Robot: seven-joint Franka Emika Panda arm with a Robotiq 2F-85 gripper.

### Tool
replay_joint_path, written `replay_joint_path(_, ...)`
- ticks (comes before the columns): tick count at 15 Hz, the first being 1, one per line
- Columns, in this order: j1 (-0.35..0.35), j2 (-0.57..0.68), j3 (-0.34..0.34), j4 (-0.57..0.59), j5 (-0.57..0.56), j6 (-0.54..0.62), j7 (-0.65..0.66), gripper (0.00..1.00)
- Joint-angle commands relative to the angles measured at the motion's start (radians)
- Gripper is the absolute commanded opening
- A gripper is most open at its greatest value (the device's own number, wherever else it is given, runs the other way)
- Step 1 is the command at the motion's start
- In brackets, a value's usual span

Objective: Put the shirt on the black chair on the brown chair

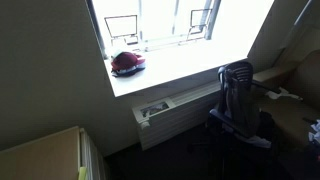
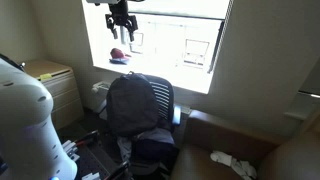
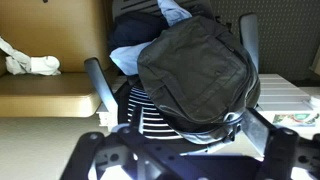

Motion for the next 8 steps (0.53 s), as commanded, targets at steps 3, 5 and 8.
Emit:
replay_joint_path(3,-0.045,0.032,0.042,-0.081,-0.089,0.001,0.098,1.00)
replay_joint_path(5,-0.054,0.038,0.036,-0.187,-0.104,0.024,0.162,1.00)
replay_joint_path(8,-0.087,0.103,0.022,-0.258,-0.122,0.041,0.270,1.00)
